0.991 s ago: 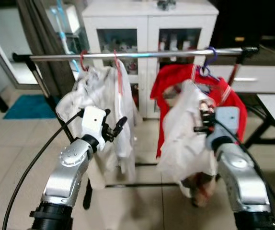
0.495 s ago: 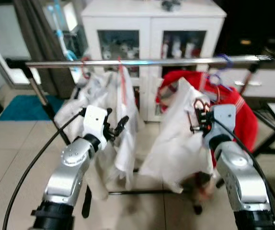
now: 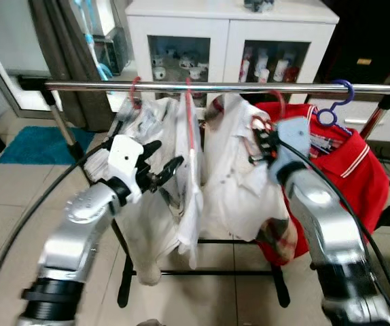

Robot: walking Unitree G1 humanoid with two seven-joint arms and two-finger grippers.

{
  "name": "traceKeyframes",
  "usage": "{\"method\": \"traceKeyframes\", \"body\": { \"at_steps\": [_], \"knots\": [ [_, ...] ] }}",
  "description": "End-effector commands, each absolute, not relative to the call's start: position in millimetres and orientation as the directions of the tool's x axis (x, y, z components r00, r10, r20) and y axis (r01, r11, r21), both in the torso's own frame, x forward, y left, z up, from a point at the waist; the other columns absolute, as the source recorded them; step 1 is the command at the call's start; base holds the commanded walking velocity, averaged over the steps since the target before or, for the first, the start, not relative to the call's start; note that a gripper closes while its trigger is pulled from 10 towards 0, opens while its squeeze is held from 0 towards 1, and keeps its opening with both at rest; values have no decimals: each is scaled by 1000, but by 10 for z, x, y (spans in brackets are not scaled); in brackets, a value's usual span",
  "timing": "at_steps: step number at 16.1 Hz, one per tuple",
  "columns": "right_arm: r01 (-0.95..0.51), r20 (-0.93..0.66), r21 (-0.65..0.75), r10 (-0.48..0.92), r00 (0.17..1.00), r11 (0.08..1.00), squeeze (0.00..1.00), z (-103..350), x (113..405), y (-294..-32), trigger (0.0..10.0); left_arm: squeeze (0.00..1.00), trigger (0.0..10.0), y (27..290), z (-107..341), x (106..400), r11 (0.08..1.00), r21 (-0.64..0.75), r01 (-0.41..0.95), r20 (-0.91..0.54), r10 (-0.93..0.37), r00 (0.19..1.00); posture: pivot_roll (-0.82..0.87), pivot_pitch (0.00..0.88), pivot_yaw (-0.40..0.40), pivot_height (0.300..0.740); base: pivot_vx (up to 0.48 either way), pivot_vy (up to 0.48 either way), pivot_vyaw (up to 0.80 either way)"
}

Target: Hang hanger

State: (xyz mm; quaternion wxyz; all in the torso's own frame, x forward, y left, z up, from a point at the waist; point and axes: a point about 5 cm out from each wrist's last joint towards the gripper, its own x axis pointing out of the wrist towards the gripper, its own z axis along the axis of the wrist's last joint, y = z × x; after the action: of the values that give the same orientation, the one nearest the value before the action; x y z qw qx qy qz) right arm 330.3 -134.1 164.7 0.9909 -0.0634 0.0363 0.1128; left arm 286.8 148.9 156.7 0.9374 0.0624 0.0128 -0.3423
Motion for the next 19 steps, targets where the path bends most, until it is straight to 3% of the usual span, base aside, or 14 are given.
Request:
{"method": "traceKeyframes", "body": {
  "at_steps": [1,7,11,19],
  "knots": [
    [-212,-88,-142,201,976,967,0,1709,3409,-1381,10000,0,10000,1420,1595,2818,704,116,700,-82,-696,713,-52,0,19,740,0,0,0],
    [-193,-203,-159,159,966,968,0,1750,3884,-1452,10000,0,10000,1420,1664,2795,651,128,748,-113,-740,663,-41,0,36,740,0,0,0],
    [-115,-224,-164,76,972,980,0,1903,4105,-1503,10000,0,10000,1444,1703,2747,651,138,746,-117,-737,665,-7,0,5,740,0,0,0],
    [-73,-345,-177,7,938,982,0,1867,4157,-1447,10000,0,10000,1492,1948,2667,637,159,754,-65,-756,652,37,0,-24,740,0,0,0]
  ]
}}
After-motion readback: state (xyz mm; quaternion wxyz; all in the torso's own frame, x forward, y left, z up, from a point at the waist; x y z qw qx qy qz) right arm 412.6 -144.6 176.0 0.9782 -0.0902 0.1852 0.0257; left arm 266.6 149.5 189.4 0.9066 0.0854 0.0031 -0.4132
